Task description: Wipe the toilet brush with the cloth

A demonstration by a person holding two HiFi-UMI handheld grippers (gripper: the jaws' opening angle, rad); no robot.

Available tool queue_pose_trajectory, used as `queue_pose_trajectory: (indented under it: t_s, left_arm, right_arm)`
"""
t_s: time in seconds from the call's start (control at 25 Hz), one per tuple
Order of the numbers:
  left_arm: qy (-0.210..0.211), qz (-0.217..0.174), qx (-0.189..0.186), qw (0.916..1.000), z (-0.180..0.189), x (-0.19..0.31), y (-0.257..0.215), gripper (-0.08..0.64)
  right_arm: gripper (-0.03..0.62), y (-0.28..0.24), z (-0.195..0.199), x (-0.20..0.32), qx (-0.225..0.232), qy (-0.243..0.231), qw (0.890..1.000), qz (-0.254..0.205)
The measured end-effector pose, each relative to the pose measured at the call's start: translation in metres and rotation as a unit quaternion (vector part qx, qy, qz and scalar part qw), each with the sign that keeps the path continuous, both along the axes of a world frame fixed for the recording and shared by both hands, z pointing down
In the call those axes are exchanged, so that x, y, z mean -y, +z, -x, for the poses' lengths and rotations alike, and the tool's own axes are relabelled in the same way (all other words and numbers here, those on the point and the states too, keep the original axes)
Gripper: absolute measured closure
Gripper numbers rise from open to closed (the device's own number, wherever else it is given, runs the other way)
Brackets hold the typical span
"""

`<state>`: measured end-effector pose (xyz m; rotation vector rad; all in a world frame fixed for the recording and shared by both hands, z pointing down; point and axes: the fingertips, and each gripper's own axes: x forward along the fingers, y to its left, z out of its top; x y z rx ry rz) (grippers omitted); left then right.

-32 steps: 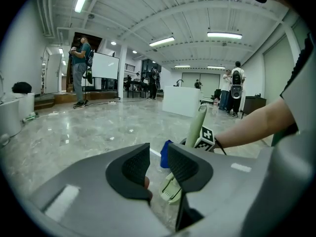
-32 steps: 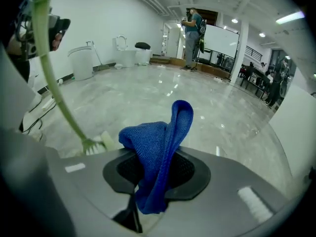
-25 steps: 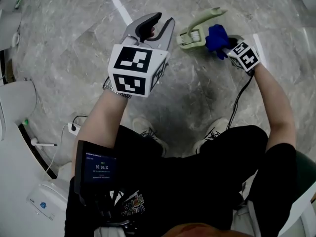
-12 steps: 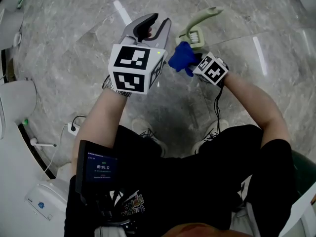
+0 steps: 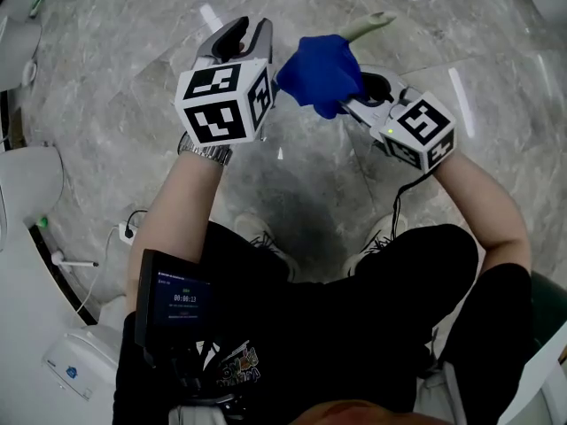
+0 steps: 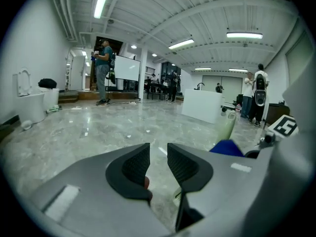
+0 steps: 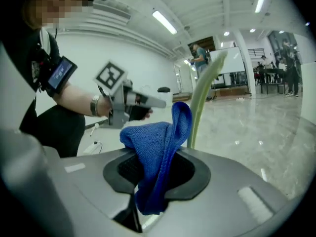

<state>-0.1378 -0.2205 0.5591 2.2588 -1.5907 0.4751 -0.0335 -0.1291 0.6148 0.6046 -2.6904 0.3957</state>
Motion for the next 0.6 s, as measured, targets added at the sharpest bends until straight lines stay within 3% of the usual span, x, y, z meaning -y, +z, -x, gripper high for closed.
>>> queue_pose_trajectory:
  t_s: [0.16, 0.32, 0.44, 0.6]
  left_arm:
    - [-0.029, 0.011, -0.032, 0.999, 0.013, 0.005, -0.001, 0.449]
    - [-0.022, 0.006, -0.018, 0.9996, 0.01, 0.005, -0.002, 0.449]
    - [-0.017, 0.003, -0.012, 0.9998, 0.005, 0.005, -0.002, 0.449]
    - [-0.017, 0.004, -0.015, 0.9997, 0.002, 0.003, -0.003, 0.449]
  right_arm:
    - [0.476, -0.091, -0.013, 0.007, 0.083, 0.04, 0.994, -0.065]
    - [0.476, -0.141, -0.025, 0.011, 0.132, 0.053, 0.985, -0.096]
    - [0.476, -0.116, -0.029, 0.008, 0.103, 0.048, 0.99, -0.088]
    - [0.476, 0.0, -0.023, -0.021, -0.003, -0.007, 1.0, -0.005]
